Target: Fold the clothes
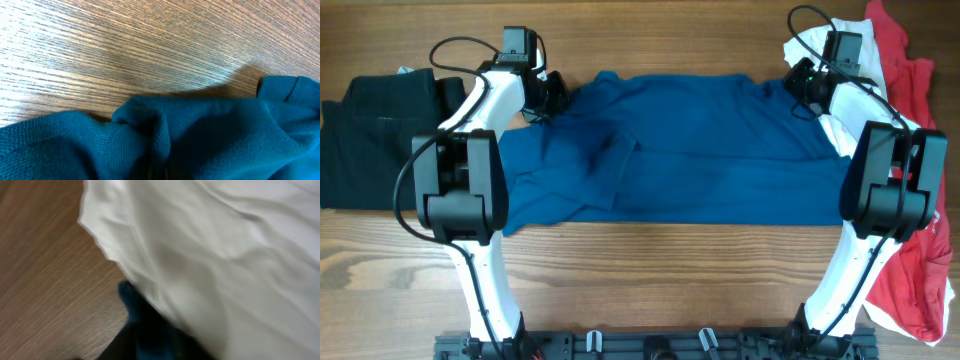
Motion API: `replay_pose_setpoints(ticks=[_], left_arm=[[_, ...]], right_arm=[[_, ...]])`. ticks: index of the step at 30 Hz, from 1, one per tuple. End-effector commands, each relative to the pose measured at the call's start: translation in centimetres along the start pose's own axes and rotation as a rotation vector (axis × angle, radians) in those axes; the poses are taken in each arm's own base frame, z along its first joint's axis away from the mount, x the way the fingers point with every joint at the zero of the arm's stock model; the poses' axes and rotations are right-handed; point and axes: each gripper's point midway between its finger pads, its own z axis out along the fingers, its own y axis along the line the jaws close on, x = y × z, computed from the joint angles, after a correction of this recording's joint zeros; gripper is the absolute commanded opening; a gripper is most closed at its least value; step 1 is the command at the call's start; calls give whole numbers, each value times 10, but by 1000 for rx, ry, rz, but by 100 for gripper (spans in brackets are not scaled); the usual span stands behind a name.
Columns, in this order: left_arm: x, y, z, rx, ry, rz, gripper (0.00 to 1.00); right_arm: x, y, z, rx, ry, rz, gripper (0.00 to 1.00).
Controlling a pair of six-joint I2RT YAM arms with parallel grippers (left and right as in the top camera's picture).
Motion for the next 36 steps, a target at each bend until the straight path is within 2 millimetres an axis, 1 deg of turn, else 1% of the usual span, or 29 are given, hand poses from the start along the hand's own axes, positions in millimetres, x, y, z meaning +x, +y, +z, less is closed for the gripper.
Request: replay_pose_setpoints(ticks=[1,5,8,9,10,12,15,17,19,20,25,28,30,33,36], left_arm=[[-5,1,-11,-7,-23,-1,4],[-5,1,-11,-8,-20,-2,4],[-5,2,-11,-8,-19,-2,4],[-5,2,-11,-9,-20,-2,4],[-5,1,-11,-8,-20,-2,4],[-4,2,-11,-9,-17,-3,4],[-3,2,-11,-12,-14,-4,4],[-3,2,-11,-12,-13,-4,4],[-2,3,-11,-13,-11,-4,4],[-2,3,-11,-13,-11,-5,4],[-3,2,-12,-12,-14,0,4],[-7,1,-12,-6,-27,8,4],[-11,0,-15,0,-43,15,4],[-18,2,-26,4,-64,9,4],[-29,8,-44,8,-102,-9,4]], right_arm=[[20,-11,17,76,29,-15,35],[28,-15,16,171,15,-64,35],[32,-12,16,205,7,-148,36],[33,-13,16,207,10,-148,36],[34,-13,16,207,13,-139,34],[36,-14,16,210,19,-127,27],[37,-15,15,215,26,-128,21],[39,-16,15,219,33,-129,12],[40,-17,15,222,36,-129,6],[40,-17,15,223,38,-129,5],[42,-18,13,229,48,-128,4],[40,-18,5,234,52,-128,4],[33,-18,-4,233,43,-122,4],[17,-18,-22,228,16,-105,4],[3,-18,-41,226,-10,-112,4]])
